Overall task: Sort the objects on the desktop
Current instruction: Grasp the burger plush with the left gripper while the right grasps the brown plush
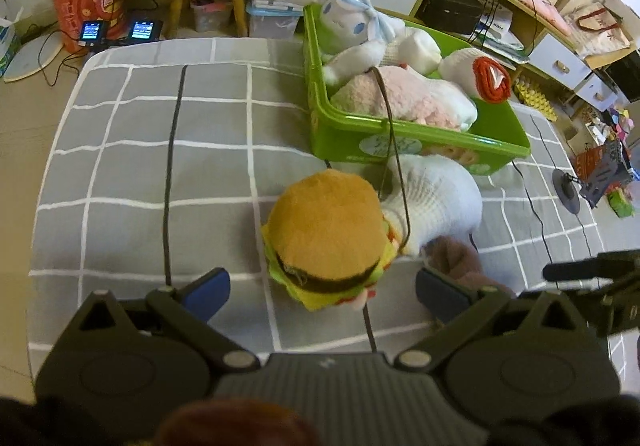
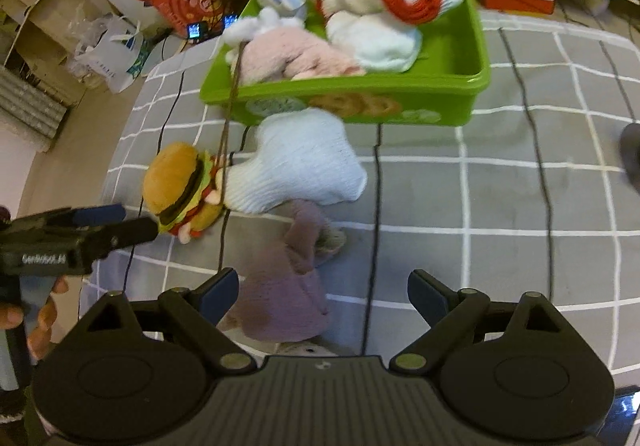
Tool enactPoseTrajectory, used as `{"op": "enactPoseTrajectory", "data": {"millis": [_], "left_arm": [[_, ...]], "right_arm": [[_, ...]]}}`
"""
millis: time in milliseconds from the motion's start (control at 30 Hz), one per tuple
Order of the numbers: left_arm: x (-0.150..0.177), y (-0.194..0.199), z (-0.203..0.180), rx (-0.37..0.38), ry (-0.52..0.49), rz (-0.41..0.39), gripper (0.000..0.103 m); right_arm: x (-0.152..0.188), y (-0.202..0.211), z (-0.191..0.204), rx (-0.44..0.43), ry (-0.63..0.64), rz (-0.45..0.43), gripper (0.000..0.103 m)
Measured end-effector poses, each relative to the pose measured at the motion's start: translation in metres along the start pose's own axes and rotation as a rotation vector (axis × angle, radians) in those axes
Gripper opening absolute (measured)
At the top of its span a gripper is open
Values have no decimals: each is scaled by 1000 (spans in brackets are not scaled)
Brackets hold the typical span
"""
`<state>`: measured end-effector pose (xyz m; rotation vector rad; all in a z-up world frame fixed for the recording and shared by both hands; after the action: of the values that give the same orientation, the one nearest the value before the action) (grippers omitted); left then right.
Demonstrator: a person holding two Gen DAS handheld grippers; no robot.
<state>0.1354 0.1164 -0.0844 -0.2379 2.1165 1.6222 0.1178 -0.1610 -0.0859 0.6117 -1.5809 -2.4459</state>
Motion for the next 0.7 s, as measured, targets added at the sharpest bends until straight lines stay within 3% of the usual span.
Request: {"op": "enactPoseTrajectory", "data": {"millis": [500, 700], "left_arm": [[-1, -33, -9, 16, -98, -23, 102], [4, -45, -5, -2, -90, 8, 87]], "right_arm": [[15, -42, 10, 21, 34, 86, 92], [20, -50, 15, 8, 30, 106, 92]]}}
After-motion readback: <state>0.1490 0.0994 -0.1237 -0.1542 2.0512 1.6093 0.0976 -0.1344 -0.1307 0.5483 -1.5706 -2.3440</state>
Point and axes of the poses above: each gripper's, at about its wrist camera, not at the fingertips, and y roughly against the way its jaws point, z to its left, x to its underside, the point moved 4 cm from there along -y, roughly the way its jaws point, and after that the axes turned 8 degrees about -y, right-handed, at the moved point
